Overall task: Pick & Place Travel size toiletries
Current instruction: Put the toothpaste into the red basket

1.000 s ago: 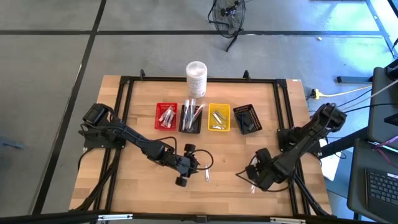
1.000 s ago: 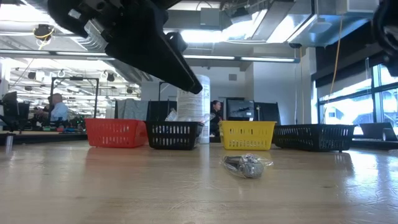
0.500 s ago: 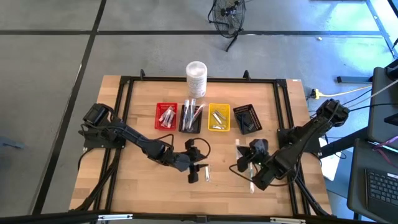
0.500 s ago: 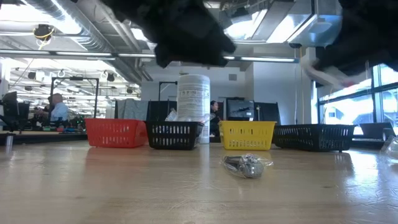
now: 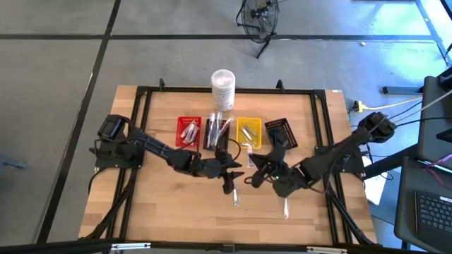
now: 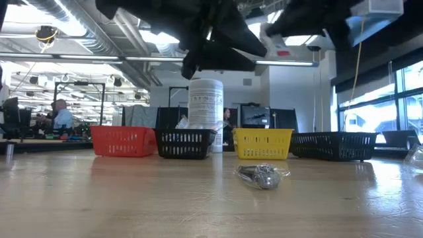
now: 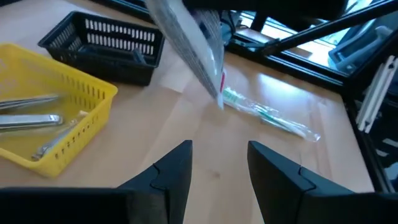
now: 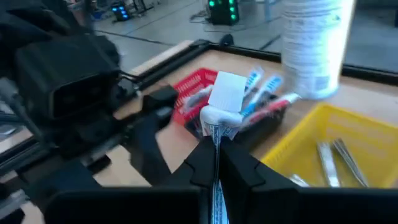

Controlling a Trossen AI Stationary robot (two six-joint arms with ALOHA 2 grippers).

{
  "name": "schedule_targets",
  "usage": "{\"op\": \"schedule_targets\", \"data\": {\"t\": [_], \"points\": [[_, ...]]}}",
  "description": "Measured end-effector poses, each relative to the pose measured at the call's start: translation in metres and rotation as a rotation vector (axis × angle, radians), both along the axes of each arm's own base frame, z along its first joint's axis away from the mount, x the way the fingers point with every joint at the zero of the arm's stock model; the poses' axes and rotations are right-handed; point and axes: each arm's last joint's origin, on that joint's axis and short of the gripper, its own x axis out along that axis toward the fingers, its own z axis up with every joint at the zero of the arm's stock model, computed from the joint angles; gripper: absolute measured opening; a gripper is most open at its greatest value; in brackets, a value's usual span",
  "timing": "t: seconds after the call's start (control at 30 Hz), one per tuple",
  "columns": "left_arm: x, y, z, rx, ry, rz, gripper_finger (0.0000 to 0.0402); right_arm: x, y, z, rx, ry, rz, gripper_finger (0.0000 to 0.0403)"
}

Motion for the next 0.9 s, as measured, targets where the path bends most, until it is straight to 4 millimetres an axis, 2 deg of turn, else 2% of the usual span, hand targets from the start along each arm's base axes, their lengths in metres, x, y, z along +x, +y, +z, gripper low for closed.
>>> {"op": "schedule_targets", "data": {"t": [0.3, 0.7, 0.9], "points": [[0.006, 0.009, 0.008, 0.048, -0.068, -0.036, 0.0150, 0.017, -0.013, 0.009, -0.024, -0.005, 0.068, 0.0019], [0.009, 0.027, 0.007, 0.048, -0.065, 0.010, 0.0149, 0.019, -0.015, 0.009, -0.020, -0.001, 0.076, 0.0020], [0.010, 0.029, 0.007, 0.062, -0.061, -0.029, 0.0121, 0.019, -0.016, 0.009, -0.026, 0.003, 0.077, 0.0020]]}}
